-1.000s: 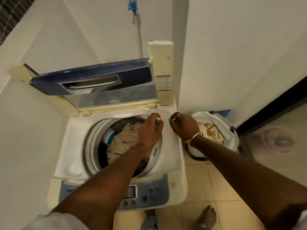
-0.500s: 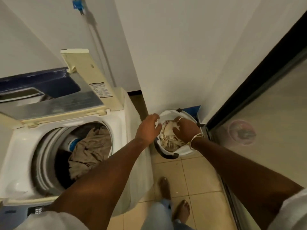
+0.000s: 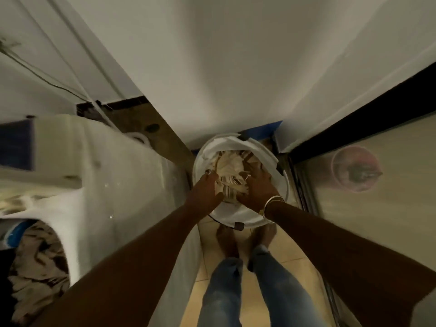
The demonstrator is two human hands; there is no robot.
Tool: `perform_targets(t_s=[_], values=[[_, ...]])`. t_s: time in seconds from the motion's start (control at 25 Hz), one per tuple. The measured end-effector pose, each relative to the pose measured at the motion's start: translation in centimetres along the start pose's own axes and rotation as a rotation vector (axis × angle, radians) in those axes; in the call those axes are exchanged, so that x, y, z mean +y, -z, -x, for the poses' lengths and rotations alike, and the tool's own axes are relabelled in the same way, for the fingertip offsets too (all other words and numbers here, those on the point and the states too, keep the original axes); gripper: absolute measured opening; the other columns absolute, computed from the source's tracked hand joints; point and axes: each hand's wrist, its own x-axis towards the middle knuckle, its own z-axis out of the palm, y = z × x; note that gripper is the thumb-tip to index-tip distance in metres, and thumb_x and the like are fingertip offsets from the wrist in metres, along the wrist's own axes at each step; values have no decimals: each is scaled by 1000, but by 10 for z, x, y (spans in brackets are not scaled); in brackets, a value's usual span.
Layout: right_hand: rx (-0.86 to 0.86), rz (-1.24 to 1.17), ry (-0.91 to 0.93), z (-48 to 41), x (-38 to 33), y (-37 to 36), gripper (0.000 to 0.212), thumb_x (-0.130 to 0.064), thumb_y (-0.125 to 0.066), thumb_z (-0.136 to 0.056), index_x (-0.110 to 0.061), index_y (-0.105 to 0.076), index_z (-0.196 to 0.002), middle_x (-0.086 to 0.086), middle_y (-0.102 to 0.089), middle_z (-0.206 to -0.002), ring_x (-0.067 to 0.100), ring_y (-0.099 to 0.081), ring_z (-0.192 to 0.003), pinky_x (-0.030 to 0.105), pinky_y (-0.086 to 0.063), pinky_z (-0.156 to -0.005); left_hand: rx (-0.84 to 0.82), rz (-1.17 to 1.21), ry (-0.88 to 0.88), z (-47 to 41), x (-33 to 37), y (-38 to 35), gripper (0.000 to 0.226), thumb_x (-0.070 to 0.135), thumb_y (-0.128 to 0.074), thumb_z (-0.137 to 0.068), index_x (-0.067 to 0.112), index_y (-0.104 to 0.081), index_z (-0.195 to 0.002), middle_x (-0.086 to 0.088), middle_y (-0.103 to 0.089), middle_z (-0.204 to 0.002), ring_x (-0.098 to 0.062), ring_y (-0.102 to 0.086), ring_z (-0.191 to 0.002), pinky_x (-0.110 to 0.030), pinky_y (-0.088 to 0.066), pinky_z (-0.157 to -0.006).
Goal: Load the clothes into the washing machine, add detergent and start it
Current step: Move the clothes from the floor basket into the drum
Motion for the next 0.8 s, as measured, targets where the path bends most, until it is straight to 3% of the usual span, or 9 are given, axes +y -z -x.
perform_targets(t_s=[0.28, 0.52, 0.64, 0.8], values=[[-138, 96, -11, -110, 78, -89, 94, -60, -66, -79, -25, -20, -153, 10, -4, -163, 40, -9, -147, 52, -20, -118, -131, -140, 42, -119, -70, -95, 79, 38, -71, -84, 16, -30, -148, -12, -35, -152, -29, -41, -137, -40, -41, -109], [-162, 185, -8, -207, 126, -180, 114, -65, -72, -69, -25, -9, -155, 11, 10, -162, 44, 2, -147, 60, -21, -115, -162, -258, 56, -213, -131, -180, 100, 36, -75, -82, 11, -12, -156, -22, -19, -158, -40, -22, -146, -46, -27, -118], [-155, 199, 6, -252, 147, -218, 132, -71, -74, -60, -33, 12, -153, 7, 13, -163, 40, 6, -148, 66, -17, -113, -205, -336, 77, -257, -167, -215, 122, 48, -79, -73, 15, 4, -157, -24, -9, -160, -44, -12, -147, -54, -16, -120], [-264, 236, -36, -304, 167, -247, 140, -67, -79, -59, -24, 13, -154, 12, 12, -163, 38, 8, -149, 59, -10, -118, -243, -373, 126, -305, -208, -264, 141, 76, -72, -58, 36, 27, -149, -23, 11, -161, -49, -1, -147, -66, -14, -116]])
